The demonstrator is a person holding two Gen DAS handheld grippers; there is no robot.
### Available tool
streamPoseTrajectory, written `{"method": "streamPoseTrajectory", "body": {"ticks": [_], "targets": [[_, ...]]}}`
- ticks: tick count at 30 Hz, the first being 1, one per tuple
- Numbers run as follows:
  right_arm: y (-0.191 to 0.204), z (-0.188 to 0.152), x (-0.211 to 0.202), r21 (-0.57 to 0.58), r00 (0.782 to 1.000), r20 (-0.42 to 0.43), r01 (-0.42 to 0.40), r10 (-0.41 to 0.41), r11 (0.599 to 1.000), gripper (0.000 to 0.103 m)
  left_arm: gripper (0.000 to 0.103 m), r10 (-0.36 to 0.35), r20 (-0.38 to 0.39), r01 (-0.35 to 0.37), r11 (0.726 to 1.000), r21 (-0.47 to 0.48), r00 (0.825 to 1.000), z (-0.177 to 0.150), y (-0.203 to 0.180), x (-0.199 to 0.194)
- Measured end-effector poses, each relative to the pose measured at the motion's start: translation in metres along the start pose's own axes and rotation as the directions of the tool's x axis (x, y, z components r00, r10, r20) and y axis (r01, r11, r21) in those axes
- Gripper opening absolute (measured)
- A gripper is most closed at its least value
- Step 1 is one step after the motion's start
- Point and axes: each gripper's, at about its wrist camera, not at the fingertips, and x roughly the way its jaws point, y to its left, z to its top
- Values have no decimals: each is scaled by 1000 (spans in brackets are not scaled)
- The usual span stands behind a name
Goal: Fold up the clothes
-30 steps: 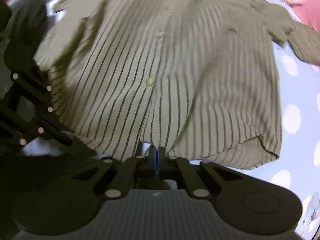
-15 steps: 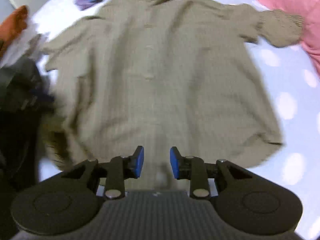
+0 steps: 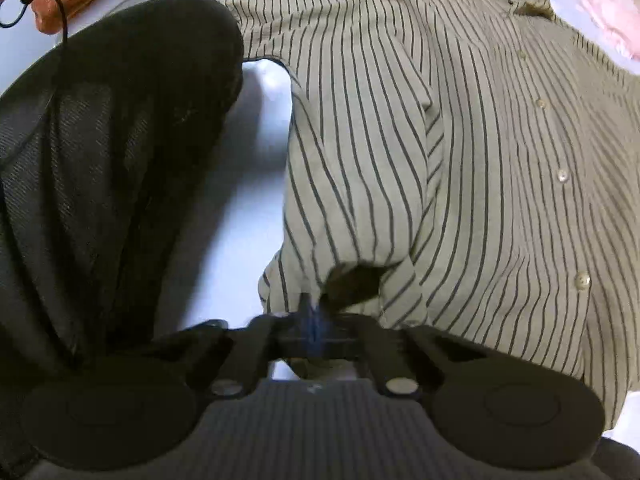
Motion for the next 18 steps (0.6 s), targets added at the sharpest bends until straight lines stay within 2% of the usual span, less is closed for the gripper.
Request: {"method": "streamPoseTrajectory", "body": {"ticks": [2,4,6,8,10,11,12,13,16,17,18], "targets": [[10,3,-10,-35,999,17,-44,45,998,1,42,-28,-46,27,999,-20,999,-5,3,8],[30,2,-19,-137,994,0,-106,107,985,1,42,-38,-73,39,999,5,997,-11,-4,12],[52,-4,-22,-246,977,-69,-210,200,946,1,42,-50,-85,52,998,23,995,-16,-10,17],[68,-12,-21,-302,950,-134,-310,282,902,2,42,-64,-85,66,998,17,994,-19,-13,22],[65,-13,-12,-250,941,-150,-333,304,909,6,42,-71,-88,73,997,15,994,-20,-16,28],[60,-13,-9,-217,936,-157,-343,314,914,12,42,-74,-90,76,997,14,993,-21,-18,30],[55,-14,-7,-184,931,-164,-353,326,917,20,42,-74,-90,76,997,19,993,-21,-18,31],[50,-14,-4,-151,926,-171,-363,337,919,35,42,-74,-91,77,997,25,993,-21,-19,32],[24,-18,-13,-90,903,-170,-412,394,906,35,42,-67,-80,68,997,19,995,-20,-14,31],[9,-19,-20,-67,901,-152,-419,406,905,37,42,-63,-74,64,998,15,995,-19,-11,30],[-11,-20,-28,-36,909,-124,-404,397,914,38,42,-60,-68,61,998,9,996,-18,-8,29]]}}
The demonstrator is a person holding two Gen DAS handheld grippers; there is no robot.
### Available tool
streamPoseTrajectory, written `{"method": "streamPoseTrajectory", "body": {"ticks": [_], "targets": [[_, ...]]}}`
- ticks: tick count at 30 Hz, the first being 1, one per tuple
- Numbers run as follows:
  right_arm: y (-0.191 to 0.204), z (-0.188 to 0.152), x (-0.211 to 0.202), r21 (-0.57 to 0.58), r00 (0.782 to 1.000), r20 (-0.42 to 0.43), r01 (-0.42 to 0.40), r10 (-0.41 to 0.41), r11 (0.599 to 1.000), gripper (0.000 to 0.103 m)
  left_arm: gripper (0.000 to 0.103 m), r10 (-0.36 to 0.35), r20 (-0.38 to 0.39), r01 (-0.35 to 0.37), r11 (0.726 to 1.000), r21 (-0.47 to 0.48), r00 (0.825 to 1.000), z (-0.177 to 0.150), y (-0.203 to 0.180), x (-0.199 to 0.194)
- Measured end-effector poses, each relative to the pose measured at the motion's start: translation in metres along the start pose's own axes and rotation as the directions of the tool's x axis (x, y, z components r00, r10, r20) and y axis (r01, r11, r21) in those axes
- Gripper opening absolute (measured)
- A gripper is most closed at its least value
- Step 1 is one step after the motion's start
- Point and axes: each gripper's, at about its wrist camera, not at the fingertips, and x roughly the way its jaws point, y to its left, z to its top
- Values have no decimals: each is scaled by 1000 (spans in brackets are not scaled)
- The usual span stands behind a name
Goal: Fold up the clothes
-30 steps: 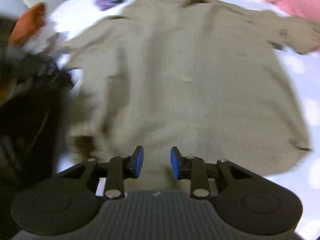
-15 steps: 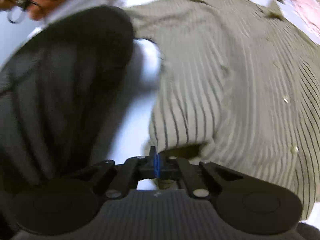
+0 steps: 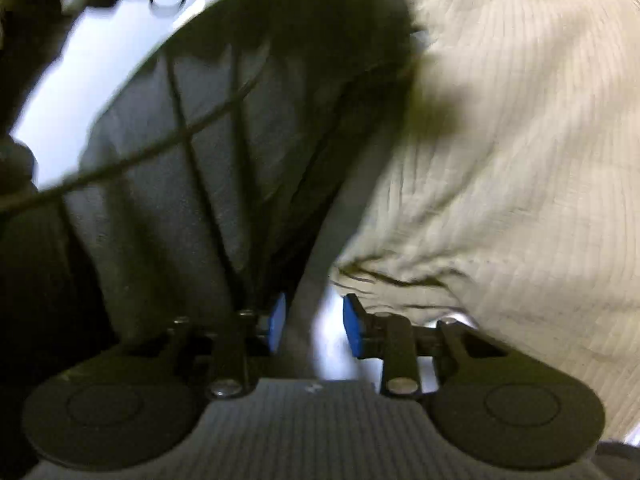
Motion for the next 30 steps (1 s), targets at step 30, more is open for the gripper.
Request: {"method": "streamPoseTrajectory", "body": {"ticks": [30], "targets": [[-322,-152,-156,960,739,190,-1,-647,281,40,42,2,59,-2,1000,-12,998,20,-26,20]]}}
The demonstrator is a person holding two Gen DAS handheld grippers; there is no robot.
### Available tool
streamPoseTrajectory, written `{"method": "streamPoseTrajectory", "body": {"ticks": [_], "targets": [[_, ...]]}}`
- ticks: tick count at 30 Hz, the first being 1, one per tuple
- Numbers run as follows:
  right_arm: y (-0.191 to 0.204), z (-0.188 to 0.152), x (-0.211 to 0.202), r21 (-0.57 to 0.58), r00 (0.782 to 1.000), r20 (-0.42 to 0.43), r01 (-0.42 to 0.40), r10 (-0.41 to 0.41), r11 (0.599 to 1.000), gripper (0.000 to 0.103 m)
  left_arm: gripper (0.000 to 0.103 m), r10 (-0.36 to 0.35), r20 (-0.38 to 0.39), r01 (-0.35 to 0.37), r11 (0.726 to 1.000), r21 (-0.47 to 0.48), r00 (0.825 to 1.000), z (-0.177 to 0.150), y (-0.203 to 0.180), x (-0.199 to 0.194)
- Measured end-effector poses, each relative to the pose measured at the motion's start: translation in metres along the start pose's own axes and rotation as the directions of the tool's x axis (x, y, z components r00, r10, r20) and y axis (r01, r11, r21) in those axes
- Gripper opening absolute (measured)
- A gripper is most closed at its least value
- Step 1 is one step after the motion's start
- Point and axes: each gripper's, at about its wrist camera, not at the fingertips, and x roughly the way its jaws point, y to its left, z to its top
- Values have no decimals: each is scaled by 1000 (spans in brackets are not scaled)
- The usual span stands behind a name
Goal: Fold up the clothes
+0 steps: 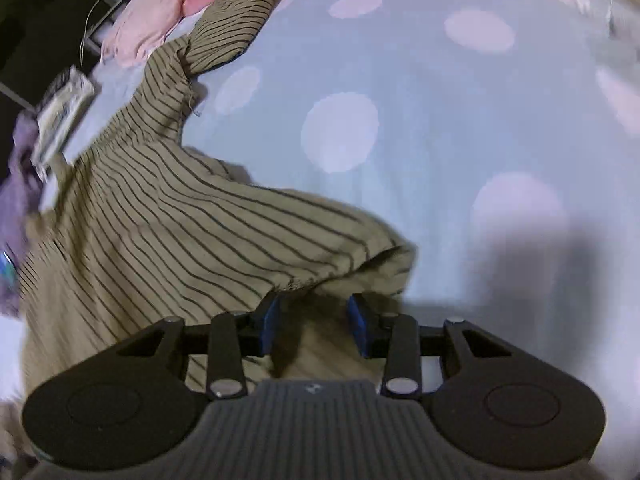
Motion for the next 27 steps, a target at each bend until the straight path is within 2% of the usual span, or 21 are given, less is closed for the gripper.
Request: {"method": "streamPoseTrajectory", "body": {"ticks": [2,6,9,10,13,18,19,20,24,27], "targets": [[0,3,-1,3,1000,-20,-22,22,1000,1,42,-2,3,2,1000,1,1000,0,1,-1],[-11,2,-20,-10,998,49,26,-25,1000,0,42,5,7,-5,1000,-11,1000,0,6,-2],[-27,7,-26,75,996,79,37,-43,996,1,42,9,10,-9,1000,-20,1000,-1,10,-2],[-33,6,-31,115,996,87,20,-30,993,9,42,10,9,-10,1000,-22,1000,-1,11,-1],[-35,3,-28,185,997,59,-51,41,981,41,42,13,5,-13,1000,-22,1000,0,11,0],[-13,-2,-4,207,990,26,-137,135,969,40,42,12,5,-12,1000,-11,1000,-1,7,-3],[-7,-2,0,190,991,22,-131,129,973,33,42,14,5,-14,1000,-8,1000,-1,8,-4],[-1,-2,4,167,993,18,-114,113,979,2,42,16,5,-16,1000,-7,1000,-1,8,-4],[-3,-1,-6,136,998,53,-47,40,990,1,42,22,14,-22,999,-29,1000,-1,15,-7],[-18,-11,-37,142,995,98,-33,19,989,0,42,29,7,-28,999,-42,1000,-1,20,-3]]}}
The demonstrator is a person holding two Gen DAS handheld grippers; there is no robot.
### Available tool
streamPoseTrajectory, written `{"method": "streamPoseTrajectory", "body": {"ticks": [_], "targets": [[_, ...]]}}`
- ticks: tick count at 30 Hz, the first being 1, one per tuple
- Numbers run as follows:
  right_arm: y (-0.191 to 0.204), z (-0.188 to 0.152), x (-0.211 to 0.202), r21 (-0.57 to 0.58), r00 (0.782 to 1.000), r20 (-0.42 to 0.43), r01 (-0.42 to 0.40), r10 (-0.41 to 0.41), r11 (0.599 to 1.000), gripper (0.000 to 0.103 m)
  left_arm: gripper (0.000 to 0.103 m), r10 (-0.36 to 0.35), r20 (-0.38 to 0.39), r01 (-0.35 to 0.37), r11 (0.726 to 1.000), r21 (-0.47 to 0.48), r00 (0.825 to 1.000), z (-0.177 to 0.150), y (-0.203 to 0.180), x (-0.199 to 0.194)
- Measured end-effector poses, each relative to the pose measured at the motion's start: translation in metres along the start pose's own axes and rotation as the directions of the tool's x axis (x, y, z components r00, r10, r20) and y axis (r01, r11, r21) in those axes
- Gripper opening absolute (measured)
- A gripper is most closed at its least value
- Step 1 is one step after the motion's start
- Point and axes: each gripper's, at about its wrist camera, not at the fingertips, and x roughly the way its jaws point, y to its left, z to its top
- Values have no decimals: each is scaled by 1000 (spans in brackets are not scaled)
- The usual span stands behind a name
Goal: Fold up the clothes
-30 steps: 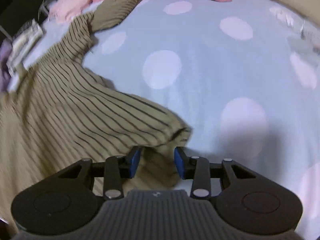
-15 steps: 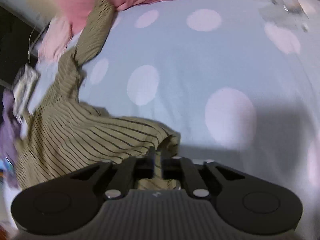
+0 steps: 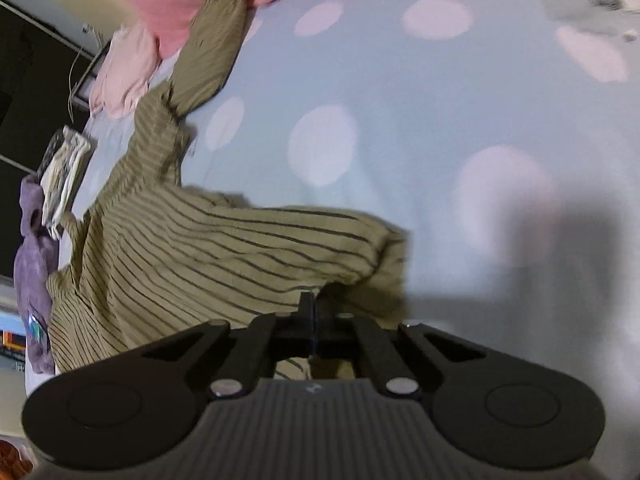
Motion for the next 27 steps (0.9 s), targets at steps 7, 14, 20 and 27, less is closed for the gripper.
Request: {"method": "streamPoseTrajectory", "body": {"ticks": [7,14,20,27], "targets": [[-24,-3,-17,-45,999,-5,41,-41,998,2,42,-12,-17,12,1000,14,1000,2,0,9],[28,12,-7,-277,975,118,212,-186,937,35,42,10,42,-11,1000,25,999,12,15,1],[120,15,12,-548,983,162,162,-87,820,35,51,68,174,-62,997,-44,982,65,65,3],[234,-15,59,-793,996,82,41,41,607,42,51,190,169,-176,980,-97,967,116,132,53]]}}
